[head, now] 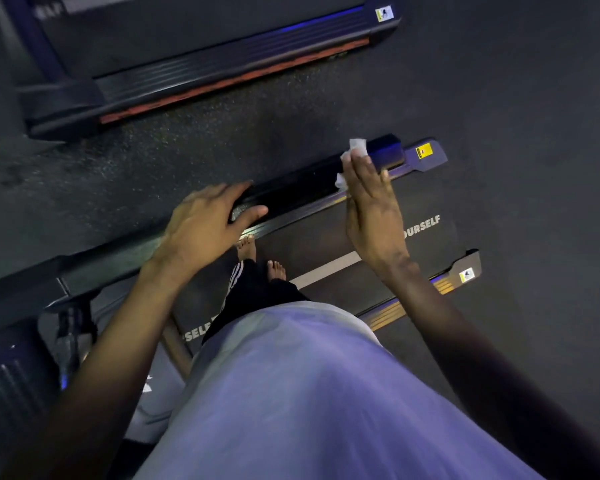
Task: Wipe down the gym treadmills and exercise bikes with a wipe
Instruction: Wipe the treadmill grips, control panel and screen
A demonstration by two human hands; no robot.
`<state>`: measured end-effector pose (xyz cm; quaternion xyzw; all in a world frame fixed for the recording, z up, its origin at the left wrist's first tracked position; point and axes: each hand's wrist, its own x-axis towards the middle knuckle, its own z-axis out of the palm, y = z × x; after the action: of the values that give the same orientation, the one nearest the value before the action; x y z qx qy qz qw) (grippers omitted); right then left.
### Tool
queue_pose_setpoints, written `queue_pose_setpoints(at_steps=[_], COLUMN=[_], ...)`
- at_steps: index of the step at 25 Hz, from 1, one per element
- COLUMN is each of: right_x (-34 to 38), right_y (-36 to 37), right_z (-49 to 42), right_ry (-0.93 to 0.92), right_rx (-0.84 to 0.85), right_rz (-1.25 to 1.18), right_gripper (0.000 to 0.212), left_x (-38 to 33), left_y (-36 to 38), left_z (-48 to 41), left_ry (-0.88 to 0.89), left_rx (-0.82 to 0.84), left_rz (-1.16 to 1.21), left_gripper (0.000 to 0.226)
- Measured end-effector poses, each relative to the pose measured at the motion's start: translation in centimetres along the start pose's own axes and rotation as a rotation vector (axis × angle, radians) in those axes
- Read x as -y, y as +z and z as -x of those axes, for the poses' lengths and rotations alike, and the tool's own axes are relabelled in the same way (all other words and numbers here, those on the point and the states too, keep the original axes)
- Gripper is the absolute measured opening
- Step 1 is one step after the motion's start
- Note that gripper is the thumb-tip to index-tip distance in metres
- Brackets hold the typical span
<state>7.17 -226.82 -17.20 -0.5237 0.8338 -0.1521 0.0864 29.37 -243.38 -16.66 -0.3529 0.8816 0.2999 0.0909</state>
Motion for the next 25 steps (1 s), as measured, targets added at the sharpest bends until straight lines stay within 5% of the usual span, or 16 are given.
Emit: queue_pose_setpoints(at_steps=[10,14,20,25], right_x=[2.1,1.4,5.0,5.2], right_y=[4.2,4.2,4.7,5.5], right_z=[2.1,1.7,3.2,2.5], right_ry=[-0.263,-0.018,0.104,0.696], right_rx=[-0.187,-0.397,-0.36,-0.483], right_rz=[-0.215,-0.408,-0.746,-1.049], right_gripper=[0.059,0.043,0.034,0.014], left_x=[-1.3,-1.5,-1.7,-1.6], left_y=[-0.5,-0.5,-0.1,0.0], left_z=[0.5,0.6,0.8,1.0], left_ry=[-0.031,-0.089,-0.126,-0.123], left_rx=[-0.033,-0.055,-0.089,-0.112], left_rz=[0.057,0.105,0.124,0.127], left_gripper=[0.055,0.054,0.059,0.058])
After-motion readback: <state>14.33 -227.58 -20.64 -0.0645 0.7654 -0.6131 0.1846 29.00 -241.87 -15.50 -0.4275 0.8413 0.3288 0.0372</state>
